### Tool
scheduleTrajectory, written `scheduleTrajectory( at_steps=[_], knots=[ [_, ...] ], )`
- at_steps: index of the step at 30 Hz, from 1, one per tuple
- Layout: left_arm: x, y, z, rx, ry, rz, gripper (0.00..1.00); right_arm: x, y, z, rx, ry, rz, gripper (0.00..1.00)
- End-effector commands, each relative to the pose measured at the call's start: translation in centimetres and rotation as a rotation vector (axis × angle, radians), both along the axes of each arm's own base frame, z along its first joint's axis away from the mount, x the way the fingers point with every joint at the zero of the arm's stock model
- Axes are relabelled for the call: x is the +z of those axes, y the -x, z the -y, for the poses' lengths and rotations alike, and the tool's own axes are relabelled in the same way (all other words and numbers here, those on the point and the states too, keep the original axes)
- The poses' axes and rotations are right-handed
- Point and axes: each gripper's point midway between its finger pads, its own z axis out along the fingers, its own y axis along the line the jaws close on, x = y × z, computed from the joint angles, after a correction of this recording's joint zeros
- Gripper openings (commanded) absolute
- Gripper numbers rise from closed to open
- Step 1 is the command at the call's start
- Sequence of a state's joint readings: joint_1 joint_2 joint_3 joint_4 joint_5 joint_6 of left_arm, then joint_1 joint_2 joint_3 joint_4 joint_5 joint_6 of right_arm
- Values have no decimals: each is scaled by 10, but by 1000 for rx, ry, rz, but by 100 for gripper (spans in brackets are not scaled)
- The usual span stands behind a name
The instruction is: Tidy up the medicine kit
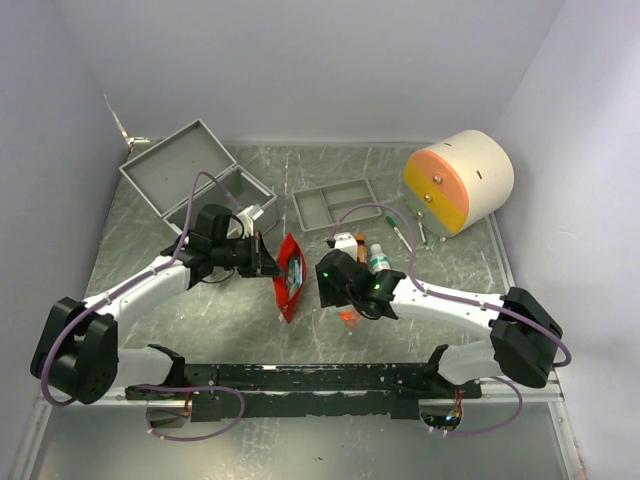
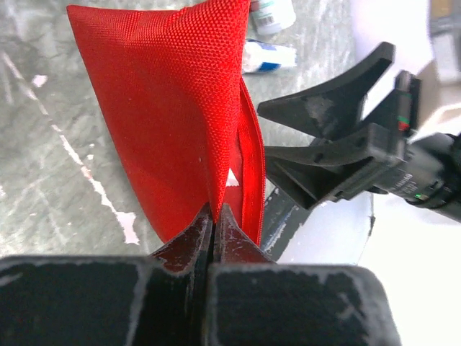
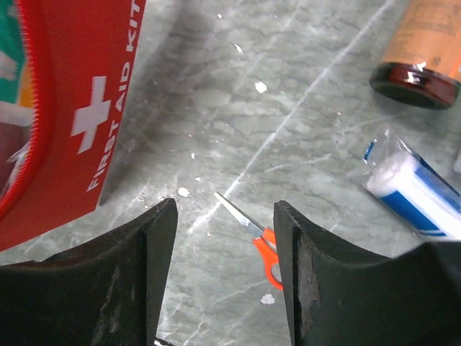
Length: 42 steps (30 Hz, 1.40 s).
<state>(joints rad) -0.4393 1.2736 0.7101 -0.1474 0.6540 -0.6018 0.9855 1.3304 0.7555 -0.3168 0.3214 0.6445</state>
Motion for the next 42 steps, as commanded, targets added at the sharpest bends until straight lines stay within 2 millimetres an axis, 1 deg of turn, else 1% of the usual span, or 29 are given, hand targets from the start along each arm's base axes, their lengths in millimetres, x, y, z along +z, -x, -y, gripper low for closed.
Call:
scheduleTrajectory(
  at_steps=[1, 7, 10, 14, 20, 24, 28, 31, 34, 35, 37, 40, 42],
  knots=[
    [27, 3, 19, -92, 142, 23, 7, -12, 8, 26, -96, 67, -54, 58],
    [19, 1, 19, -97, 118, 0, 7, -38, 18, 48, -138, 113, -151, 65],
    [17, 1, 18, -97, 105, -4, 7, -46, 21, 53, -133, 132, -182, 65],
    [16, 1, 17, -89, 99, 1, 7, -52, 23, 52, -98, 140, -200, 65],
    [13, 0, 15, -72, 80, 2, 7, -57, 30, 42, -35, 114, -239, 65],
    [12, -2, 15, -67, 77, 7, 7, -63, 32, 45, -30, 136, -258, 57],
    [13, -4, 15, -59, 75, 14, 7, -70, 33, 51, -47, 189, -270, 52],
    [13, -4, 14, -55, 71, 15, 7, -71, 29, 54, -70, 211, -266, 49],
    [11, -4, 13, -44, 65, 16, 7, -71, 26, 54, -101, 214, -261, 42],
    [12, -5, 12, -38, 66, 18, 7, -71, 25, 54, -114, 209, -261, 37],
    [12, -5, 12, -30, 69, 20, 7, -71, 23, 53, -148, 194, -257, 31],
    [12, -5, 11, -24, 65, 22, 7, -71, 20, 57, -260, 164, -246, 26],
    [13, -5, 10, -20, 59, 25, 7, -69, 18, 54, -306, 128, -242, 24]
  ],
)
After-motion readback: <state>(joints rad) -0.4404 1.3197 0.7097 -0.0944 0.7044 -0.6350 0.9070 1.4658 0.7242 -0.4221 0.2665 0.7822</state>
